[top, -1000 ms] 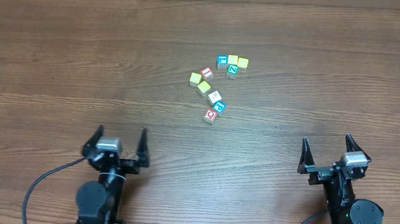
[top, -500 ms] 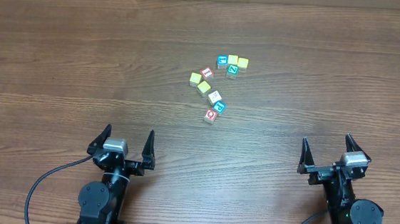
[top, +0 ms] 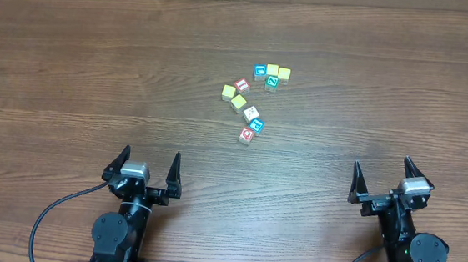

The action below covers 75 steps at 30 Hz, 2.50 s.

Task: Flip 4 blocks

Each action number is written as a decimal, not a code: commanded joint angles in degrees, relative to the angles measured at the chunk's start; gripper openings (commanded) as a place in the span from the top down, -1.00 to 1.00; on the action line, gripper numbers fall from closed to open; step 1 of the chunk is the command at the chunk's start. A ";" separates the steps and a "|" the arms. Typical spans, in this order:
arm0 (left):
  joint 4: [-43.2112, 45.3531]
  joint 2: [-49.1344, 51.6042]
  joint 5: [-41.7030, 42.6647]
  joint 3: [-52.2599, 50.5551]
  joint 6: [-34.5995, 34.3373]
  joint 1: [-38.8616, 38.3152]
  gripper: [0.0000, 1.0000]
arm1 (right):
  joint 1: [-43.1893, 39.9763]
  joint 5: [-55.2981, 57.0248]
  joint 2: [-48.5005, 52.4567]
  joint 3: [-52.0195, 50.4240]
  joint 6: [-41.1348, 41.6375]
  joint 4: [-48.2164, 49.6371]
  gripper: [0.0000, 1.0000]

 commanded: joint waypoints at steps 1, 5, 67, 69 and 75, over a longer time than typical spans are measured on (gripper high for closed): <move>-0.35 -0.22 -0.02 -0.02 1.25 -0.17 -1.00 | 0.15 0.31 -0.15 -0.61 0.20 0.31 -1.00; -0.35 -0.22 -0.02 -0.02 1.25 -0.17 -1.00 | 0.15 0.31 -0.15 -0.61 0.20 0.28 -1.00; 0.46 -0.22 1.22 0.00 1.18 -0.11 -0.99 | 0.15 0.31 -0.15 -0.61 0.20 0.31 -1.00; 0.42 -0.22 2.45 0.09 1.09 -0.11 -1.00 | 0.15 0.31 -0.15 -0.61 0.20 0.31 -1.00; -3.37 -0.22 3.04 3.13 -2.67 -0.11 -1.00 | 0.15 0.31 -0.15 -0.61 0.20 0.28 -1.00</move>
